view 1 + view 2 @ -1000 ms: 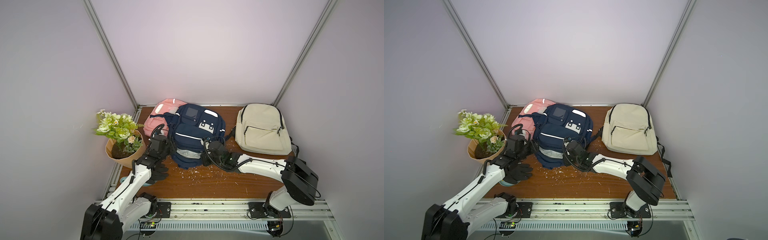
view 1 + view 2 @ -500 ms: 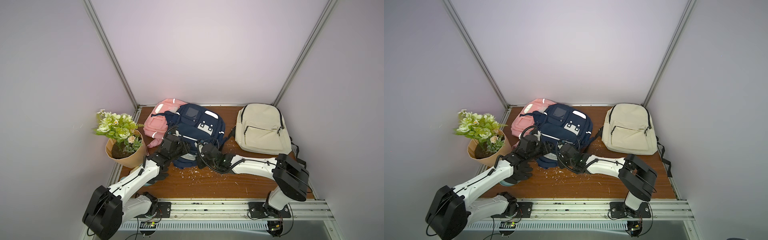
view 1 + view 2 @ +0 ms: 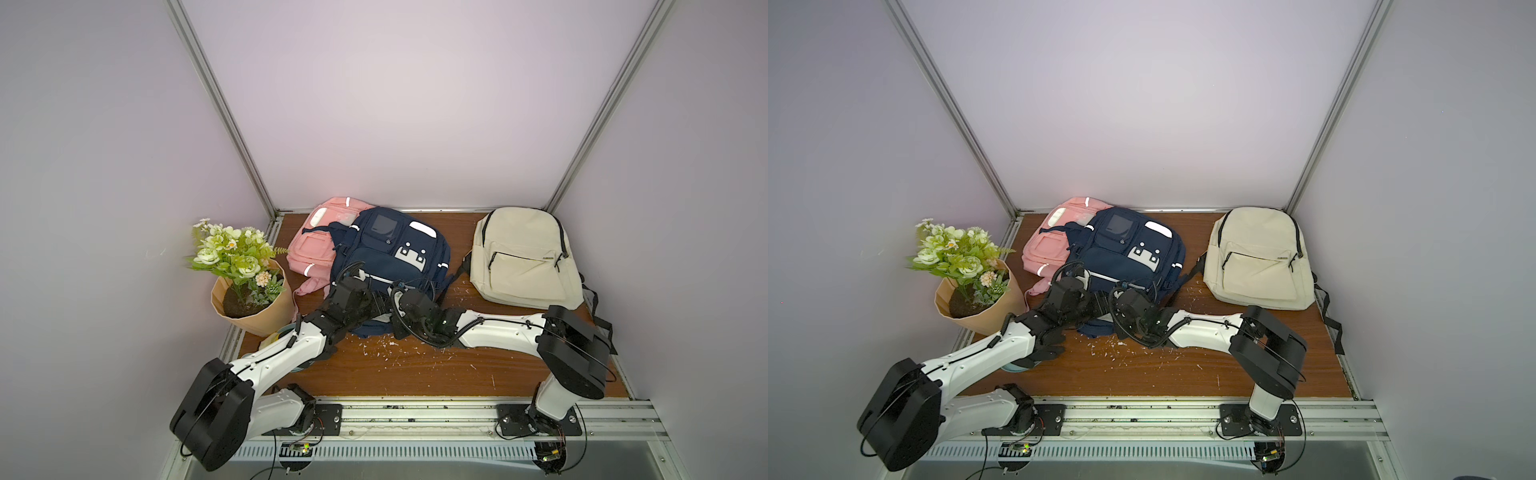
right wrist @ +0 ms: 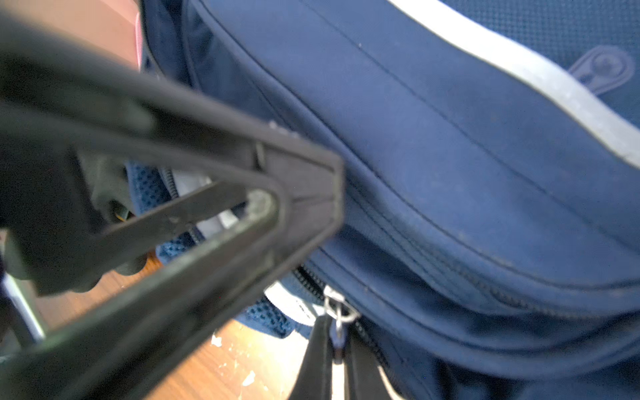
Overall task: Zip up the backpack
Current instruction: Zip the zipper on the backpack.
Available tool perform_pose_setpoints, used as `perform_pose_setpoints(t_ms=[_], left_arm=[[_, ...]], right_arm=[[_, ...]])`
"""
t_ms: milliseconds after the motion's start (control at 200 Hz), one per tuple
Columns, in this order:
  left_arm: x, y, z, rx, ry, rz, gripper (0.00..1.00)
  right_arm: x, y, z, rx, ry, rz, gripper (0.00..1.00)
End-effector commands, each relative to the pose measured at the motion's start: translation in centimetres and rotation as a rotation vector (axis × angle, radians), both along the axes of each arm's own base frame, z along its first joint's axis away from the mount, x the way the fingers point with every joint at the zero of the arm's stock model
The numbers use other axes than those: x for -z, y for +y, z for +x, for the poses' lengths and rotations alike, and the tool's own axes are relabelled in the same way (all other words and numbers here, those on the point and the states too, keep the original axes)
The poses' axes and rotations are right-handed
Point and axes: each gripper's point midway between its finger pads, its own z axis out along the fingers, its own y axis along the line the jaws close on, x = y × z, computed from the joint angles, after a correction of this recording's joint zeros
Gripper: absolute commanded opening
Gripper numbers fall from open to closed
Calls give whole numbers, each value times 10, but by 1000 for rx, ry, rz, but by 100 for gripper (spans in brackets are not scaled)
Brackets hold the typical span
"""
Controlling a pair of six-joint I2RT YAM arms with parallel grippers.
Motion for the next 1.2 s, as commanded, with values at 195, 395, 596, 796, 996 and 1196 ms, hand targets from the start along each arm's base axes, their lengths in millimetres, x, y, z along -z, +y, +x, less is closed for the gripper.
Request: perform_pose_setpoints(t_ms=[195,395,596,796,996,1196], left_arm=[[81,37,-28,-27,191,175,46],[65,32,-32,-25,168,191,64],[73,47,-45,-92,201,187,69],[85,36,-42,-55,235,174,65],[74,39,-24,-87,187,160,64],[64,56,-1,-150,144,181,45]], right_arm=[[-14,-16,15,60,-11,62,0],[-12,-10,14,52,-1,85,0],[-17,-7,18,51,-19,85,0],[-19,-3,16,39,-17,95,0],[-20,2,8,5,-20,106,0],[-25,11,-4,-51,-52,104,0]])
